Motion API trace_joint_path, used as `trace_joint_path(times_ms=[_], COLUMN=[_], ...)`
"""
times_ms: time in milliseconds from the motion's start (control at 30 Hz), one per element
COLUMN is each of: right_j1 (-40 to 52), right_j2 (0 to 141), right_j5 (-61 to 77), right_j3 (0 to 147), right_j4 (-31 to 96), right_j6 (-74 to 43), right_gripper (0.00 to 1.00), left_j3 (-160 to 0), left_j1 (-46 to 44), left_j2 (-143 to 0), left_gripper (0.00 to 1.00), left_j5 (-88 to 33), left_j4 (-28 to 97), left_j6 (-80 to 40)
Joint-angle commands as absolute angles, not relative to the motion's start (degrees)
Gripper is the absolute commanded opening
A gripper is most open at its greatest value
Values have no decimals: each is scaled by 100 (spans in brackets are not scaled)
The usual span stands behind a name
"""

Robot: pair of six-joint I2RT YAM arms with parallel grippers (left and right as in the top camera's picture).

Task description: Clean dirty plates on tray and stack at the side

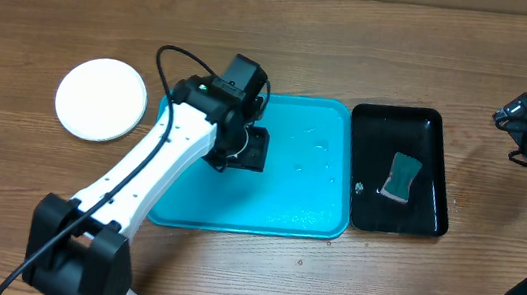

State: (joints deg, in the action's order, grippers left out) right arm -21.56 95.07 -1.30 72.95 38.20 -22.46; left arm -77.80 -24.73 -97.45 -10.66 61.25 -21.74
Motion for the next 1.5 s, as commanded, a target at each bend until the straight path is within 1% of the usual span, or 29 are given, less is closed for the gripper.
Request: trace_joint_path(times_ms=[0,33,67,100,133,167,433,1467], right_j1=[-2145,-2145,-2145,-2145,-2145,-2145,-2145,-2145], right_j2=[9356,9356,9356,9356,9356,9356,9356,9356], right_j5=[-126,-126,-126,-126,-126,-126,-126,-126], right_j3=[7308,7308,7308,7308,7308,7308,7308,7308], right_j4=[3793,3793,3793,3793,3793,3793,3795,3793], right_j6=[-2274,-2274,-2274,-2274,-2274,-2274,-2274,-2274], right_gripper=[100,100,100,100,100,100,100,100], left_j3=[-7736,-7736,-7736,-7736,-7736,-7736,-7736,-7736], left_j1=[-2517,-2517,-2517,-2512,-2512,-2512,-2512,-2515], left_j2=[-9957,-10022,-10088,-10158,-10226,-10294,-10685,-10713], left_gripper=[59,60,64,73,97,100,100,100], left_j5=[-834,-832,-832,-834,-836,-836,-836,-836], left_j4=[6038,5986,5929,5843,5776,5710,5518,5516], left_j6=[-2364,-2362,-2362,-2362,-2362,-2362,-2362,-2359])
